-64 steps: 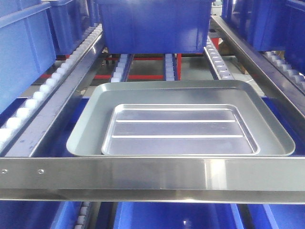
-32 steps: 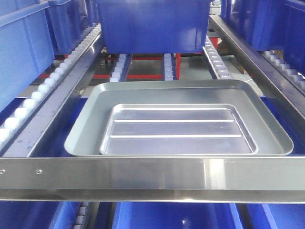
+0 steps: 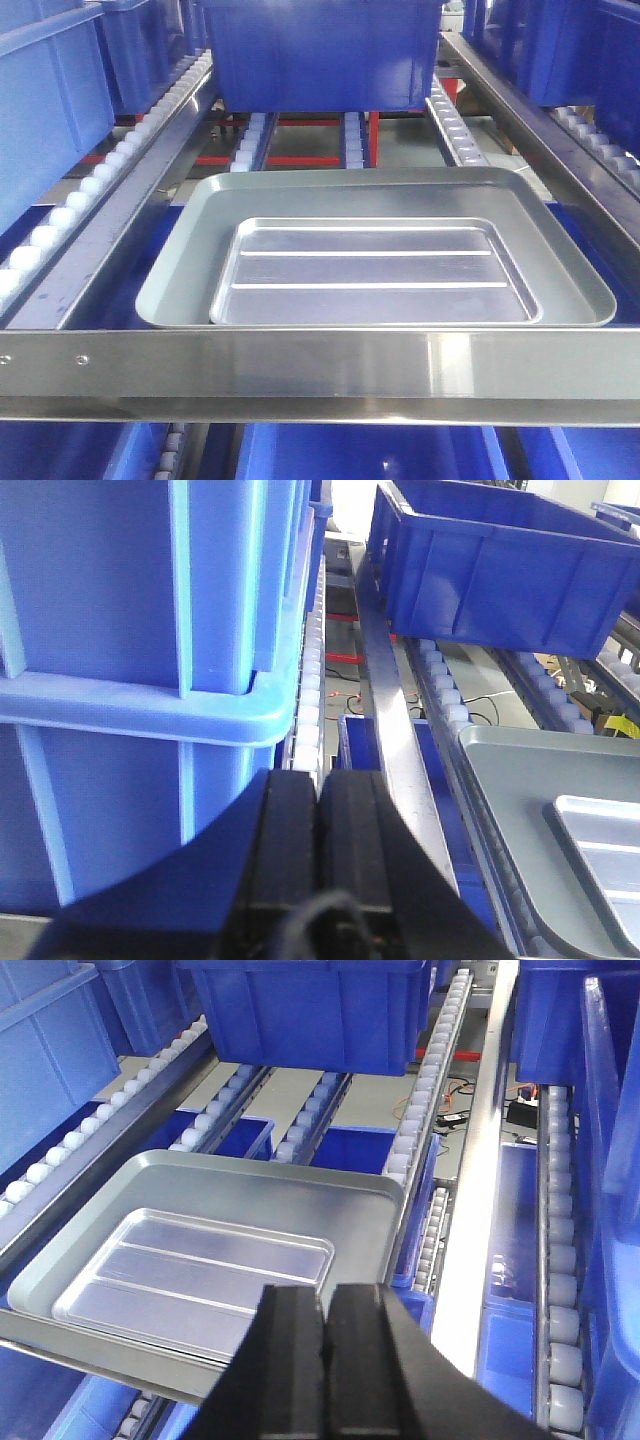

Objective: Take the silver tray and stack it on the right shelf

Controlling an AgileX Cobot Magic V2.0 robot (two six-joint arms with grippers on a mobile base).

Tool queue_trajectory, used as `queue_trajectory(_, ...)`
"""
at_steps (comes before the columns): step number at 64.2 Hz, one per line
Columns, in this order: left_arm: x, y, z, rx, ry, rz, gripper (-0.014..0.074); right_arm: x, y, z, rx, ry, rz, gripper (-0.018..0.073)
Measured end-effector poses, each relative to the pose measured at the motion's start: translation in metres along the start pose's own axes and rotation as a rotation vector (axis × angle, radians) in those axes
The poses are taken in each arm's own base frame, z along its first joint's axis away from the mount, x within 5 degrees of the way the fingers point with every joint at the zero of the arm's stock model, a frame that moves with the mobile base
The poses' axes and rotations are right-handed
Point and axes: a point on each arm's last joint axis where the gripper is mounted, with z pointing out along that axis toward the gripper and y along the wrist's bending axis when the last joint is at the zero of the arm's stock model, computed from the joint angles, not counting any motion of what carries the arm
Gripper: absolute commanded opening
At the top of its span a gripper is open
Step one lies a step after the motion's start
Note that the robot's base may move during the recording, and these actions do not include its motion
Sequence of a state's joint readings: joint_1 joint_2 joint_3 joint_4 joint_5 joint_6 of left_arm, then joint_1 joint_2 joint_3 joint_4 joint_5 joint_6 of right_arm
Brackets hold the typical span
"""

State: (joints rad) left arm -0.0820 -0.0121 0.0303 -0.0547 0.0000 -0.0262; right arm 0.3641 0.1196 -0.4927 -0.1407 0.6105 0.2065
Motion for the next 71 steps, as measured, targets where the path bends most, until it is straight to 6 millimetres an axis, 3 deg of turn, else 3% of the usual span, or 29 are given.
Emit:
queue_trajectory(22, 0.0, 0.0, 0.0, 0.0, 0.001, 0.0, -0.0092, -0.001, 0.0, 0.0, 0.006, -0.011, -0.006, 0.0056)
queue_trajectory(34, 0.0, 0.0, 0.0, 0.0, 0.001, 0.0, -0.0092, -0.003, -0.004, 0.004, 0.124, -0.099, -0.027, 0.0056)
queue_trajectory(41, 0.0, 0.0, 0.0, 0.0, 0.001, 0.0, -0.0092, 0.015, -0.008, 0.015, 0.205, -0.134, -0.058, 0.0056)
queue_trajectory(59, 0.0, 0.0, 0.0, 0.0, 0.001, 0.0, -0.0092, 0.097, -0.022, 0.038, 0.329, -0.199, 0.03, 0.0056)
queue_trajectory(71, 0.001, 0.0, 0.0, 0.0, 0.007, 0.0, -0.0092, 0.107, -0.024, 0.04, 0.348, -0.19, 0.021, 0.0056)
